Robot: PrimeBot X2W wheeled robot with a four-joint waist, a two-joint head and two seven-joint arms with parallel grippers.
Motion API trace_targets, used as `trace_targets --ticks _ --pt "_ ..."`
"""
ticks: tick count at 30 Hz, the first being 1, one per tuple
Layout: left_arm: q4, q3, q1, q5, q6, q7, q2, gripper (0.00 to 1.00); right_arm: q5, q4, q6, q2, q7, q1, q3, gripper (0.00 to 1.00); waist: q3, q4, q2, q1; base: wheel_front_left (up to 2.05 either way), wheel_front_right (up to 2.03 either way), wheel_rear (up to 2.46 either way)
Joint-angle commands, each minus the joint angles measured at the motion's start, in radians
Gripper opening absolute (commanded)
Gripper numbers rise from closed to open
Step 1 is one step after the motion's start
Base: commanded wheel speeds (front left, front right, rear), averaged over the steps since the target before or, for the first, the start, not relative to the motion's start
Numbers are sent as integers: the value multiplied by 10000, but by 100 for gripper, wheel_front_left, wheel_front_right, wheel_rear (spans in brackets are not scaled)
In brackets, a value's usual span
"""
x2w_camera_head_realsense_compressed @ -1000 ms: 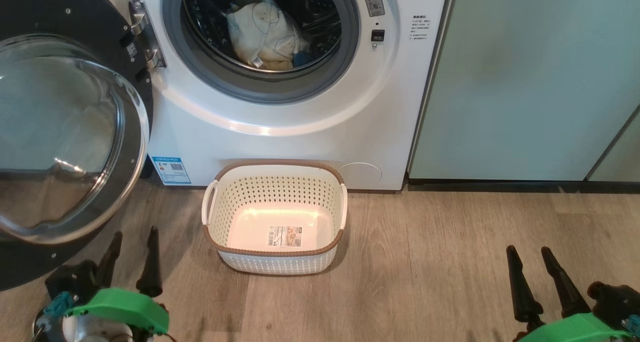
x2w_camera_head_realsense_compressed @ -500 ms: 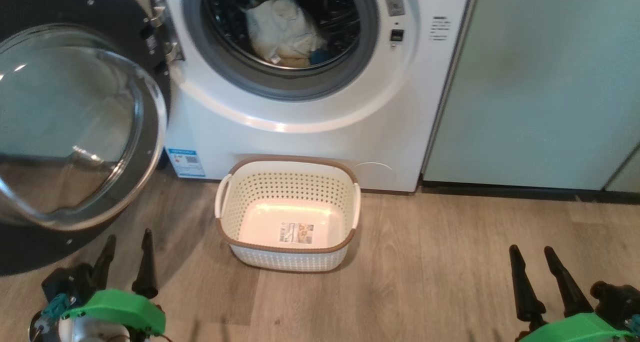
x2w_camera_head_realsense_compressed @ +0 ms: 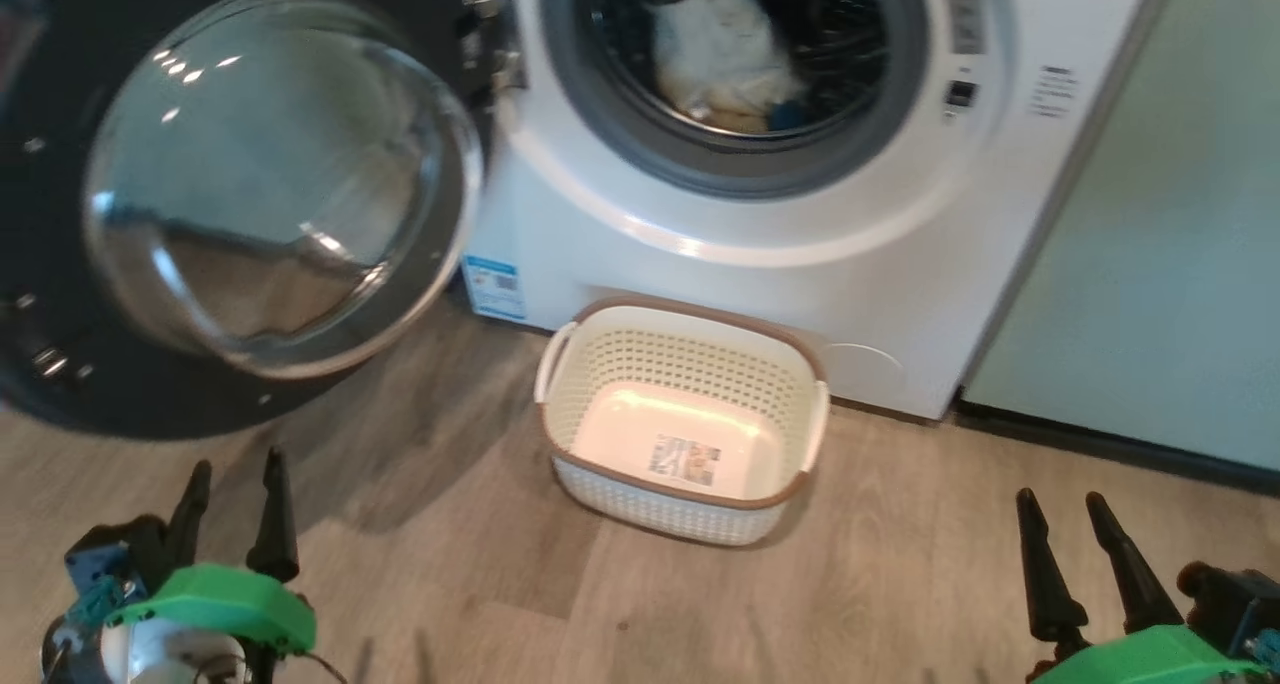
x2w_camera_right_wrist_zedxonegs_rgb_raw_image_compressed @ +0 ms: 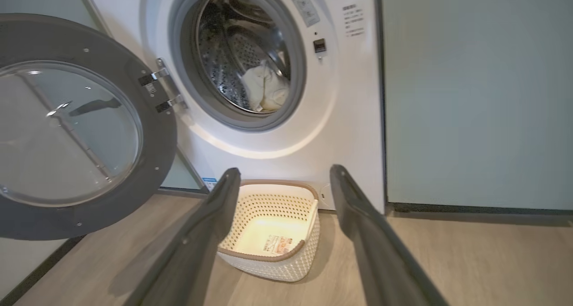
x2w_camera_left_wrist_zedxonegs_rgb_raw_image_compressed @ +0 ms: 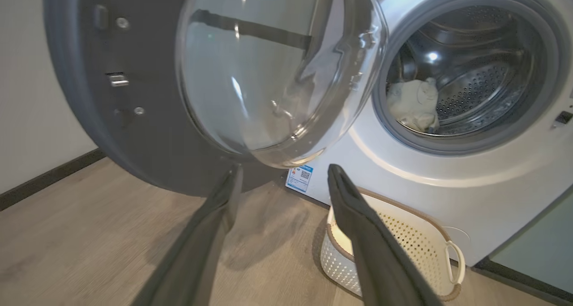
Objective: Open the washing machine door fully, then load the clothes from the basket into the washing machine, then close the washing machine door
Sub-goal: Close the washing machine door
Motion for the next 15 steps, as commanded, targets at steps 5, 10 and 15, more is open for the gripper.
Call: trace_targets --ticks 5,10,15 --pt "-104 525 -726 165 -7 -65 169 100 -17 -323 4 -2 -96 -350 207 100 -22 1271 0 0 0 0 0" --pt "37 594 -819 297 -7 -65 187 100 -15 -323 4 44 -96 -383 226 100 -44 2096 0 0 0 0 0" --pt "168 642 -882 387 -7 -65 192 100 -9 -324 4 74 -96 -447 244 100 -29 2681 0 0 0 0 0"
